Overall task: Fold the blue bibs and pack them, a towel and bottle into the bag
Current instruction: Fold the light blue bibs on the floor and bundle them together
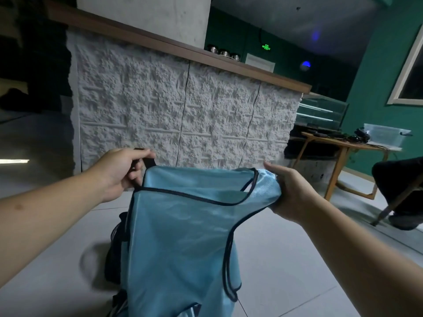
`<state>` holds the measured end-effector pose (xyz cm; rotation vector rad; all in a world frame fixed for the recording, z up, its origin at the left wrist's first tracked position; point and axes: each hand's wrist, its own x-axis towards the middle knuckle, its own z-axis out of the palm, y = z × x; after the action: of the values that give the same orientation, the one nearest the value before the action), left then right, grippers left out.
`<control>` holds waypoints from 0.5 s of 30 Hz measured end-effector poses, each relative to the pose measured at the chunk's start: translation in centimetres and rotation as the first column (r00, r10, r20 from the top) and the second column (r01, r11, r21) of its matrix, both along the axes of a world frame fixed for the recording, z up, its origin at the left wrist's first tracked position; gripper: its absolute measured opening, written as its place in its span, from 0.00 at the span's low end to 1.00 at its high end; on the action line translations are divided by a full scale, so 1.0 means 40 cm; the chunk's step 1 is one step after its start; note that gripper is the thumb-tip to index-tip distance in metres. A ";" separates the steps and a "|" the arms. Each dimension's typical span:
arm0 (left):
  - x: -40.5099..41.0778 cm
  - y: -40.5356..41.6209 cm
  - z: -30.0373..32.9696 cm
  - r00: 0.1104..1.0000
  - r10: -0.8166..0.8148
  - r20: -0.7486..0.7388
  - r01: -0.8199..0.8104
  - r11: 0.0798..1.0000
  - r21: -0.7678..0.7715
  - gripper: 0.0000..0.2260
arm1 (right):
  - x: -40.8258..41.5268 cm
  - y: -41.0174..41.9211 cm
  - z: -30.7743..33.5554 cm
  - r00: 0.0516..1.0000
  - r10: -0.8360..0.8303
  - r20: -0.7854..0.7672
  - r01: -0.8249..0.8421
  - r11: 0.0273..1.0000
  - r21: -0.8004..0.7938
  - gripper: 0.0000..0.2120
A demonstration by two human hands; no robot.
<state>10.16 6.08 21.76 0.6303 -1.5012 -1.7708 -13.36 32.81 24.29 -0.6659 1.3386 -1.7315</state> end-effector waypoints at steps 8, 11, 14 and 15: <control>0.006 0.026 0.002 0.983 -0.140 -0.121 0.154 0.981 0.115 0.17 | 0.014 0.000 0.011 0.977 0.203 -0.057 -0.211 0.933 -0.292 0.22; -0.004 0.029 -0.002 0.993 -0.118 -0.028 0.120 0.992 0.044 0.16 | 0.012 -0.011 0.016 0.977 0.184 -0.106 -0.208 0.934 -0.292 0.30; -0.018 0.043 -0.010 0.990 -0.114 0.086 0.116 0.993 -0.019 0.13 | 0.018 -0.024 0.018 0.974 0.172 -0.148 -0.208 0.937 -0.282 0.32; -0.025 0.045 -0.016 0.985 -0.076 0.155 0.084 0.995 -0.046 0.11 | 0.022 -0.029 0.019 0.970 0.187 -0.159 -0.227 0.929 -0.293 0.29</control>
<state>9.16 7.88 21.12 0.7012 -1.6930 -1.7706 -12.50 31.67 25.05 -1.0731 1.0434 -1.7626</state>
